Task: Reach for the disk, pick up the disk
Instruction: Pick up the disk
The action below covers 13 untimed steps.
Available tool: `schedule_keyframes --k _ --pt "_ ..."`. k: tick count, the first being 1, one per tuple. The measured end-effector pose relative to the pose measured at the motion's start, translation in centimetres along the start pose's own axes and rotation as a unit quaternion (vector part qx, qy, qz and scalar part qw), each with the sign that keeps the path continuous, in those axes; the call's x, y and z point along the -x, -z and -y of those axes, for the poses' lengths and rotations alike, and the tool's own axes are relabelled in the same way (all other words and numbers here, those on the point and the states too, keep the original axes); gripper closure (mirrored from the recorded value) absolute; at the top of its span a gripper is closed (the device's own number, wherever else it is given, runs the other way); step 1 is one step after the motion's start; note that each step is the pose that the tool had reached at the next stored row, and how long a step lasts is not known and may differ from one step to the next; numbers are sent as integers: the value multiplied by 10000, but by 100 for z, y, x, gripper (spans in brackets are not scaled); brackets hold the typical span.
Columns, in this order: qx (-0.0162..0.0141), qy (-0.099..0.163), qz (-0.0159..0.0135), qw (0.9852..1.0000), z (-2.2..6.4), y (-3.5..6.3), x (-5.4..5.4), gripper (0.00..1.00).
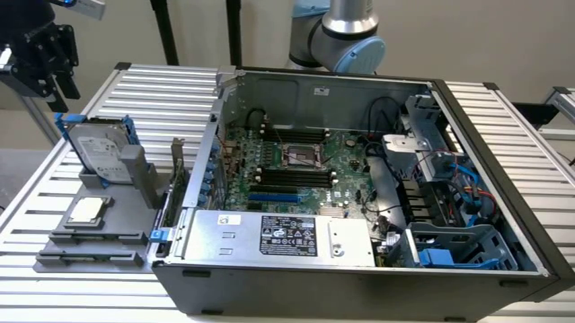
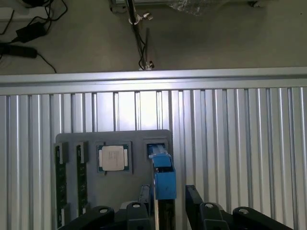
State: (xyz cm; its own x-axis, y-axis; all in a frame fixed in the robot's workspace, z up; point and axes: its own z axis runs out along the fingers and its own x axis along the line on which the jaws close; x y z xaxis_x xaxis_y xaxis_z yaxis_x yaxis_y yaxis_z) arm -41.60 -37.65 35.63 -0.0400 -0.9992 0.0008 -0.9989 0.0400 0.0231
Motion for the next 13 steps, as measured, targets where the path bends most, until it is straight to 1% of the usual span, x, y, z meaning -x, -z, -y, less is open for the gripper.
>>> schedule_keyframes --k 10,12,13 --pt "0 0 0 10000 0 0 0 58" --pt "0 0 0 10000 0 0 0 56" --pt "1 0 0 10000 0 -1 0 50"
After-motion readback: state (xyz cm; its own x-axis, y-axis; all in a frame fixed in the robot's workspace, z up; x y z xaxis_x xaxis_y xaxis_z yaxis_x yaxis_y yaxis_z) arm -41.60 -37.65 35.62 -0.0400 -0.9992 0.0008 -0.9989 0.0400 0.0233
